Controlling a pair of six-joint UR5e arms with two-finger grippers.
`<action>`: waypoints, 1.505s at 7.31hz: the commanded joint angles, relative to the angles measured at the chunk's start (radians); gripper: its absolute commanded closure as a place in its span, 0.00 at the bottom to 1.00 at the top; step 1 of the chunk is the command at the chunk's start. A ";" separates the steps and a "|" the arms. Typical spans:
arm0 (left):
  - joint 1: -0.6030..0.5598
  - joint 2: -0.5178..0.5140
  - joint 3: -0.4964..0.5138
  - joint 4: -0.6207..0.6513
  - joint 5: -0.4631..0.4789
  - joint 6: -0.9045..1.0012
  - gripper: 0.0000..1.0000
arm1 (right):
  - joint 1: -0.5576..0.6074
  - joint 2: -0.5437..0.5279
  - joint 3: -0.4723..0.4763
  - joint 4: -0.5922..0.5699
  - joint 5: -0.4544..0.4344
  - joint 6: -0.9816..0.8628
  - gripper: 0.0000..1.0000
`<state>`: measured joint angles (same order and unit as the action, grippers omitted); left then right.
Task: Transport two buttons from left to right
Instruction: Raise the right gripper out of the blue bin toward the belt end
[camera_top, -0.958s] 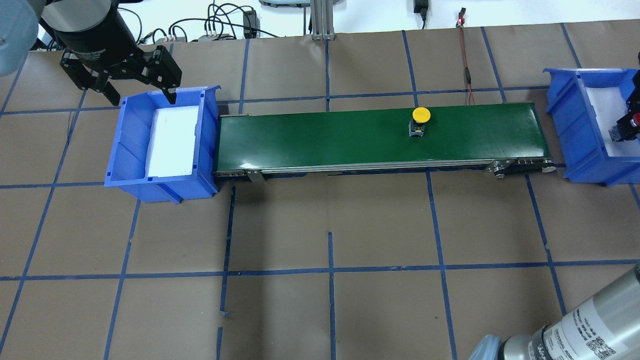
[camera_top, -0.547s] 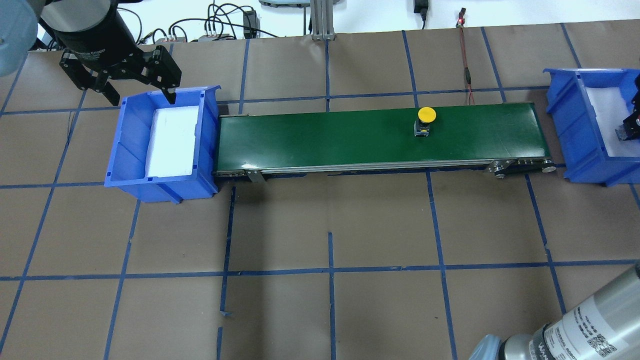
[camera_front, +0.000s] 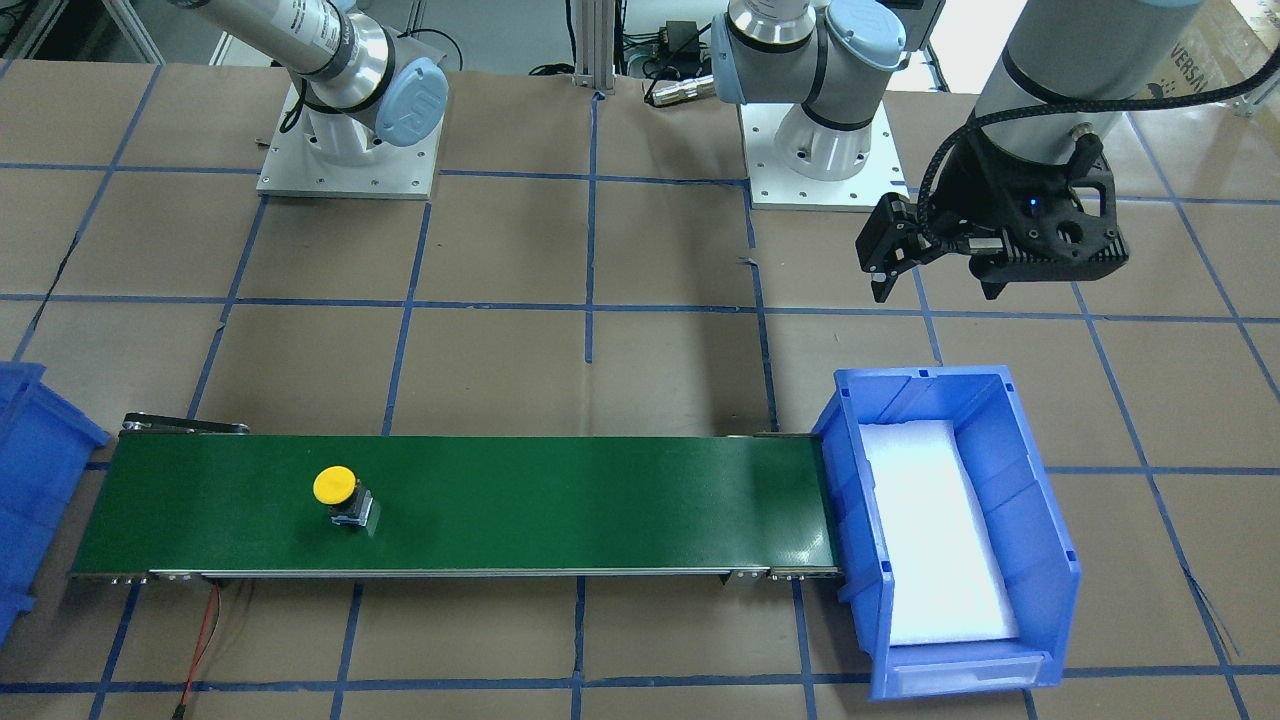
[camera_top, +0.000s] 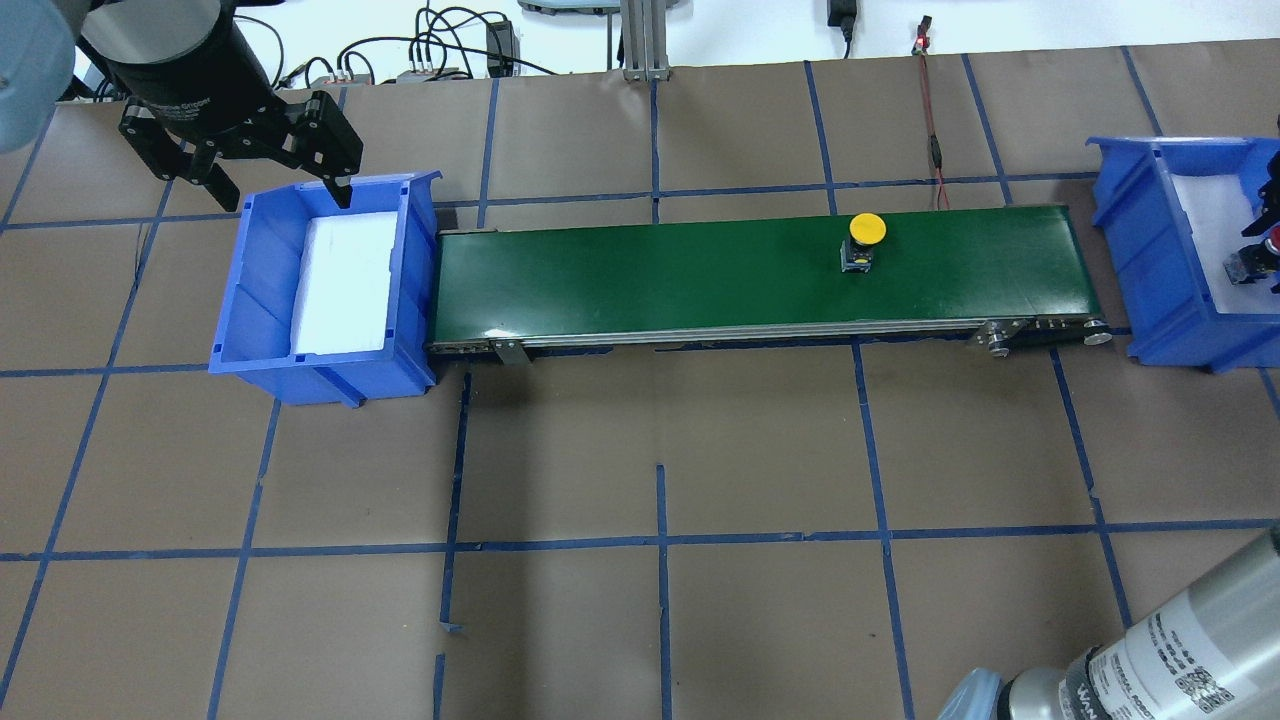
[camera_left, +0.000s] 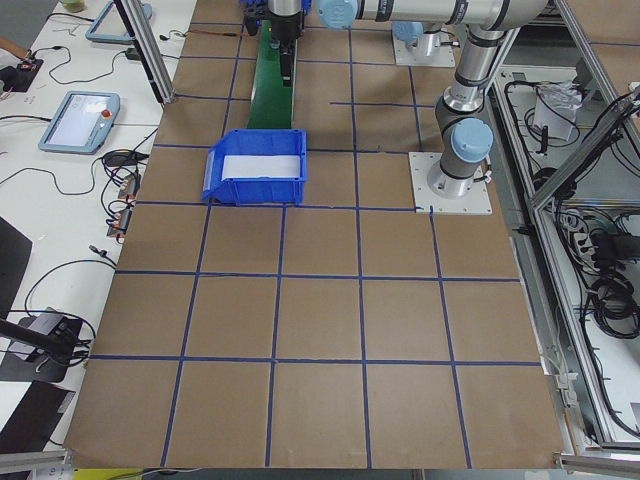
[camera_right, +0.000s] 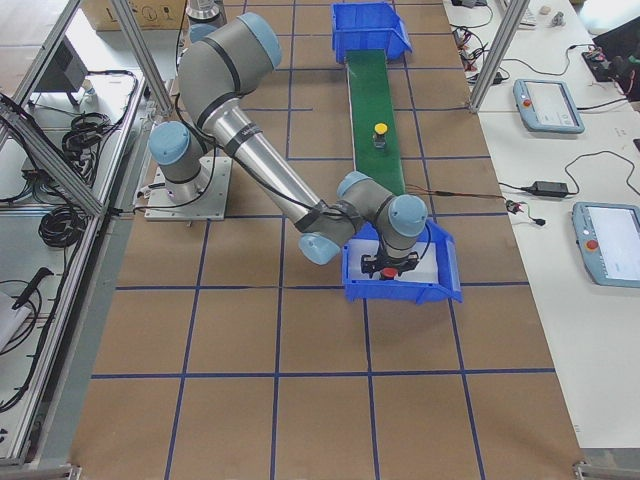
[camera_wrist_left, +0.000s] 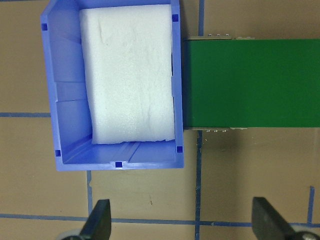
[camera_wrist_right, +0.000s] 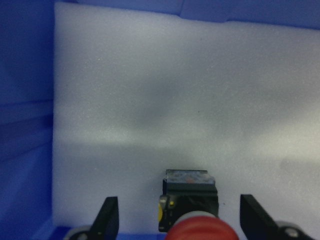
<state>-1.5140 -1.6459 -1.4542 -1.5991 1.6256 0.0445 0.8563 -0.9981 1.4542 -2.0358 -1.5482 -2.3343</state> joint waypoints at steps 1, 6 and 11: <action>0.000 0.000 0.000 0.001 0.000 0.000 0.00 | 0.021 -0.090 -0.047 0.152 -0.001 0.009 0.00; 0.000 0.000 0.000 0.001 0.000 0.000 0.00 | 0.336 -0.240 0.030 0.184 -0.027 0.264 0.00; 0.000 0.000 0.000 -0.001 -0.001 0.000 0.00 | 0.418 -0.194 0.210 -0.026 -0.001 0.530 0.00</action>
<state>-1.5141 -1.6459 -1.4542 -1.5987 1.6251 0.0443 1.2548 -1.1990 1.6464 -2.0445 -1.5564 -1.8347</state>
